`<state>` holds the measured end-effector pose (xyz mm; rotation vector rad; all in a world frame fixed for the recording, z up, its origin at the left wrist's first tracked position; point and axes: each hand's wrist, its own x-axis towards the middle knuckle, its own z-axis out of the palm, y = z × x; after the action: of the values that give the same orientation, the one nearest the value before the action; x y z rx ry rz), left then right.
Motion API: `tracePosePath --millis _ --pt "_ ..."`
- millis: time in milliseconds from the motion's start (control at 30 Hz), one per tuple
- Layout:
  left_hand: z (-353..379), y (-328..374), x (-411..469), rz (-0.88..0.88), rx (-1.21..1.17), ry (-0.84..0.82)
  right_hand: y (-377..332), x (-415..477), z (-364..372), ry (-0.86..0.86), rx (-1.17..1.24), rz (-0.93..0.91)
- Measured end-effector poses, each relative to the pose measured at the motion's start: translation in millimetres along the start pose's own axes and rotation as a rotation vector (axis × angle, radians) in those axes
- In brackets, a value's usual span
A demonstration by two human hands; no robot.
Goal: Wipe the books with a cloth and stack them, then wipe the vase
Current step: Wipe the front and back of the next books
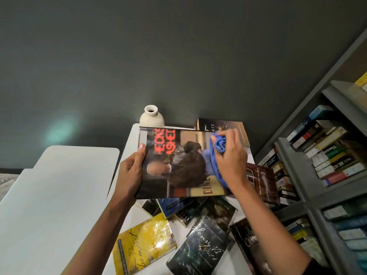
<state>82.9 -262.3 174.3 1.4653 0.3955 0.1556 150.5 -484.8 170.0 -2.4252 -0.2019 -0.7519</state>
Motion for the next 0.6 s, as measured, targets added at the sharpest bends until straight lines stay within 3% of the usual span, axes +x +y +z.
tracePosePath --millis 100,200,267,400,500,600 --pt "4 3 2 0.004 0.015 -0.017 -37 -24 10 -0.018 0.059 -0.134" --pt "4 1 2 0.007 0.046 -0.02 -61 -60 13 -0.202 0.128 -0.346" --pt "2 -2 0 -0.008 0.036 -0.029 -48 -52 9 -0.196 0.116 -0.317" --pt "1 -5 -6 -0.016 0.026 -0.057 -13 -7 2 -0.005 0.096 0.003" --pt "7 -3 -4 -0.007 0.035 -0.06 -37 -11 12 0.009 0.114 -0.072" --pt "10 -5 -1 -0.014 0.034 -0.069 -65 -36 22 -0.144 0.205 -0.265"
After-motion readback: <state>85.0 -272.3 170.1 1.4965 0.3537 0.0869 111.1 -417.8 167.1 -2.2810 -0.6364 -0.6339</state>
